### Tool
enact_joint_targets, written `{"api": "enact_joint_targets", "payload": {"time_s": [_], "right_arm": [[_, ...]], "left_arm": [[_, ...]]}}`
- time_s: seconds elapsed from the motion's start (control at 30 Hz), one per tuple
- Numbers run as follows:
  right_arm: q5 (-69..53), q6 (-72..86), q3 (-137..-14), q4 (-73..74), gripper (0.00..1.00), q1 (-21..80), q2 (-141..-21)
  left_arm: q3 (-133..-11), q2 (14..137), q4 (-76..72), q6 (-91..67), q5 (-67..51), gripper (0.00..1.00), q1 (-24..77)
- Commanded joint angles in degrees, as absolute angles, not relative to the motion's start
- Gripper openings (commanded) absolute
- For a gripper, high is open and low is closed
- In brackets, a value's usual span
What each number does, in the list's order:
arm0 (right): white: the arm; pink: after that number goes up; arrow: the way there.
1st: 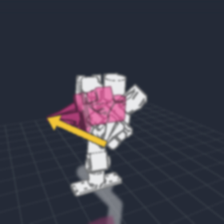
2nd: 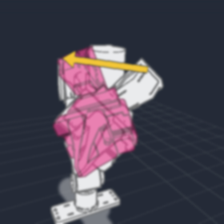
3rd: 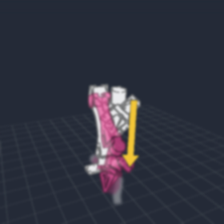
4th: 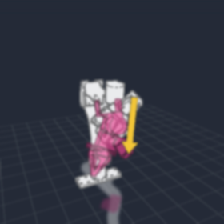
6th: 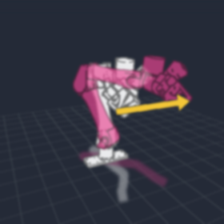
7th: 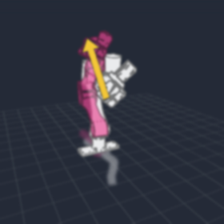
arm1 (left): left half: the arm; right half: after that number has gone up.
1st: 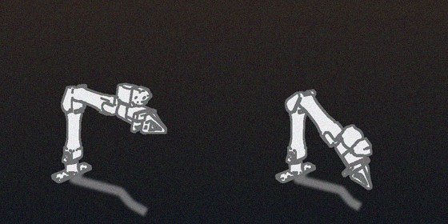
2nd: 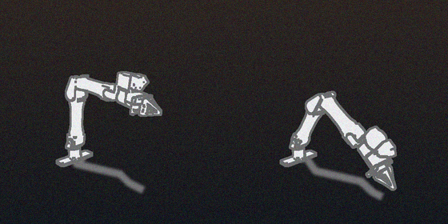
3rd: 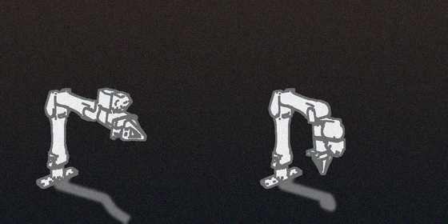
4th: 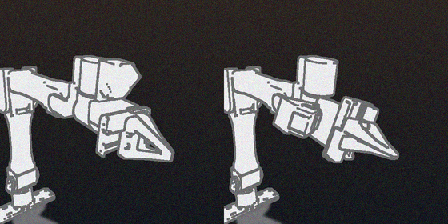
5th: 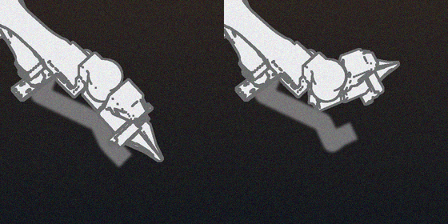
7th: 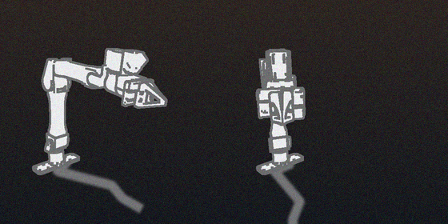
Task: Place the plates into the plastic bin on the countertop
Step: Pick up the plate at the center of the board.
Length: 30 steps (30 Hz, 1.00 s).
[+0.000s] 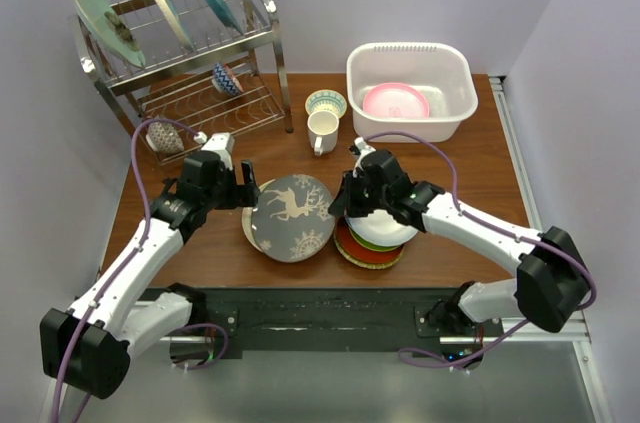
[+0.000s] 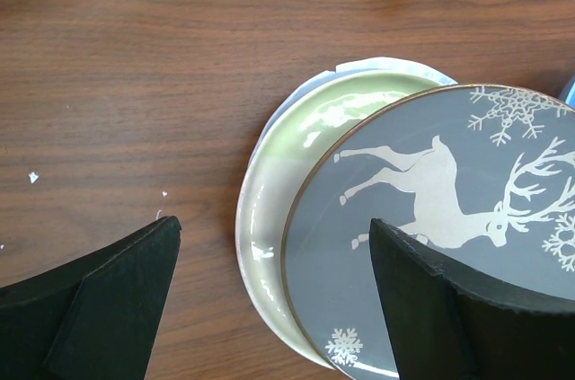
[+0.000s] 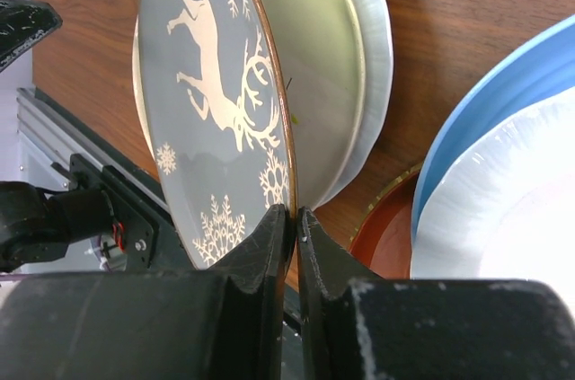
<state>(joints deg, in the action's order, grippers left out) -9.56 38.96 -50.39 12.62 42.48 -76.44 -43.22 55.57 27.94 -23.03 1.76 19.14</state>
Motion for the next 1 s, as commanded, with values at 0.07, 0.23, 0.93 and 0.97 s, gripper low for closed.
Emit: {"api": "enact_joint_targets", "payload": {"time_s": [0.07,0.23,0.93,0.97], "right_arm": [[-6.6,40.5,-49.4,7.8,0.0,42.3,-72.3],[-6.2,41.5,-48.1,6.5,0.0,41.6,-70.5],[-9.4,41.5,-49.3,5.5,0.0,39.2,-70.0],[-10.4,42.0,-48.7,4.8,0.0,38.4,-70.0]], "left_arm": [[-43.9,54.6,27.0,-23.3,1.9,0.91,18.5],[-43.8,54.8,26.8,-23.1,1.5,0.91,18.3],[-43.1,57.2,25.4,-22.4,-2.9,0.91,17.9],[-43.1,57.7,25.2,-22.2,-3.9,0.9,17.9]]}}
